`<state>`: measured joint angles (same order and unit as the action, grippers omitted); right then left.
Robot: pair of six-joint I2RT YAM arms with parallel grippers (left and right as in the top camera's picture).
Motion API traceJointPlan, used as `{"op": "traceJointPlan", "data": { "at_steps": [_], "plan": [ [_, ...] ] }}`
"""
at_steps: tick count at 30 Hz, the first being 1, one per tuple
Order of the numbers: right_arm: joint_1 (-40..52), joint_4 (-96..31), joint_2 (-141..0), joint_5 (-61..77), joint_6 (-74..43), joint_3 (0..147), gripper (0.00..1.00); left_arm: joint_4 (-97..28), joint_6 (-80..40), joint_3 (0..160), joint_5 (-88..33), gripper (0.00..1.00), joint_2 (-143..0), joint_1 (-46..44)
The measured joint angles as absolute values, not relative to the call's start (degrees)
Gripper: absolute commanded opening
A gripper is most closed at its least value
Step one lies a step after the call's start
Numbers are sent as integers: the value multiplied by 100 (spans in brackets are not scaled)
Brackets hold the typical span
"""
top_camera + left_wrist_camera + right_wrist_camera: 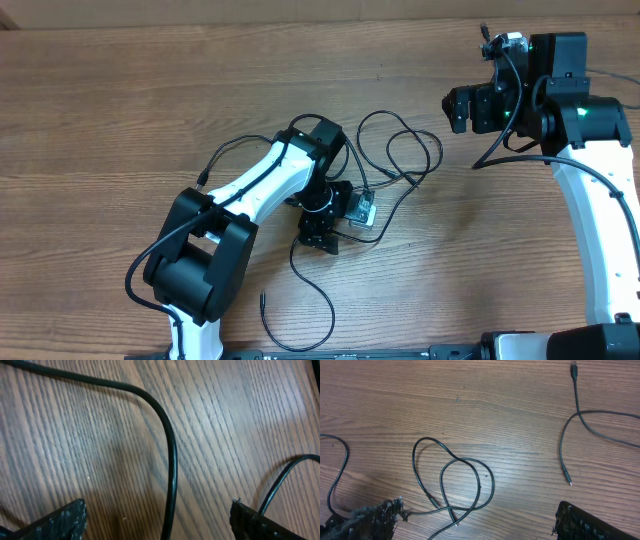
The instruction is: Untangle cables
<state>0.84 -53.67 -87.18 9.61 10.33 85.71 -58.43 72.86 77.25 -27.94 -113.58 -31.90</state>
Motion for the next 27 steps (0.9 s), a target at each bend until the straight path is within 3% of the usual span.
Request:
{"op": "traceJointPlan", "data": {
  "at_steps": [21,24,27],
  "plan": [
    [82,-5367,-8718,1009,1035,8571,100,-5697,7328,7483,-2939,85,-11358,-3192],
    [82,-5363,-8718,1009,1033,8571,100,-5693,7332,7461,-2941,76,-11358,-3190],
    [82,-5363,-8718,1011,1035,8571,100,-5645,7352,7461,-2939,51,-11358,-3190]
  ]
}}
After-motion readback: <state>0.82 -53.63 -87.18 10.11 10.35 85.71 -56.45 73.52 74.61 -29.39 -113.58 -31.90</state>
